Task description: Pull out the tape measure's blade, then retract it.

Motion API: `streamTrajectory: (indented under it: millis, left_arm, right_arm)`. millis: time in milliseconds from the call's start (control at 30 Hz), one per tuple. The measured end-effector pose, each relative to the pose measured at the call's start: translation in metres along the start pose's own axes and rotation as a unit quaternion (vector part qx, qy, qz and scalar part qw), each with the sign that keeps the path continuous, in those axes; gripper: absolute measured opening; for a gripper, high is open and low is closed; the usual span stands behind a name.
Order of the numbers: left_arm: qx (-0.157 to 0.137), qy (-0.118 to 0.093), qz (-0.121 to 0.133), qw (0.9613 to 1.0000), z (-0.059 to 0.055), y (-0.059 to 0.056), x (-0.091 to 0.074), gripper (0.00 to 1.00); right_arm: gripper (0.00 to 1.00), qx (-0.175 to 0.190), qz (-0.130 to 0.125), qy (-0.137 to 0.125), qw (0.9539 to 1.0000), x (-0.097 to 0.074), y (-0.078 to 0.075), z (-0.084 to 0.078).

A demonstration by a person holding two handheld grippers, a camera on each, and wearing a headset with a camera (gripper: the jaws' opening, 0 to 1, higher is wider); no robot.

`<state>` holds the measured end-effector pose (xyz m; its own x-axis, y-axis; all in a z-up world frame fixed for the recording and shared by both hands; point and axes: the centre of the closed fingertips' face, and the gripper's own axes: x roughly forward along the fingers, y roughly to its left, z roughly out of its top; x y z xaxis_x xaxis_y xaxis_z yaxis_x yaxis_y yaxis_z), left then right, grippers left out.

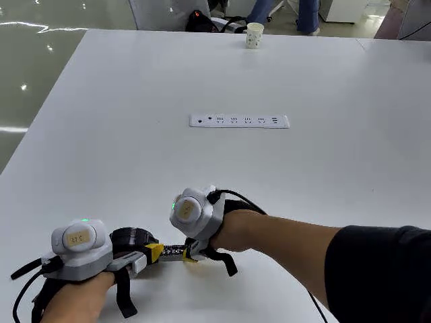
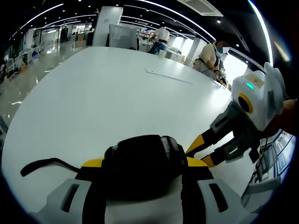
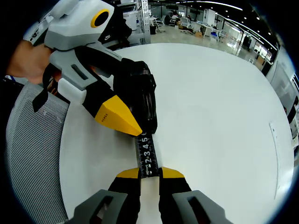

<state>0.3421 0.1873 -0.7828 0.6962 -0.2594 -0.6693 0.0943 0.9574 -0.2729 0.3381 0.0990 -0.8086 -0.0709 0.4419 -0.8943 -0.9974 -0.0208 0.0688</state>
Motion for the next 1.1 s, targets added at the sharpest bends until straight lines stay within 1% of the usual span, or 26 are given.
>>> streamTrajectory:
  millis: [333, 867, 1100]
  left_arm:
    - [0.001, -0.002, 0.000, 1.0000, 0.000, 0.001, 0.001, 0.59]
    - [-0.004, 0.000, -0.003, 1.0000, 0.000, 0.001, 0.002, 0.59]
    - [-0.005, 0.001, -0.003, 1.0000, 0.000, 0.001, 0.002, 0.59]
  right_arm:
    - [0.11, 0.000, 0.001, -0.001, 1.0000, 0.001, 0.001, 0.003]
    - [0.11, 0.000, 0.005, -0.012, 0.9999, 0.005, 0.002, 0.010]
    - [0.11, -0.003, 0.005, -0.012, 0.9999, 0.005, 0.002, 0.011]
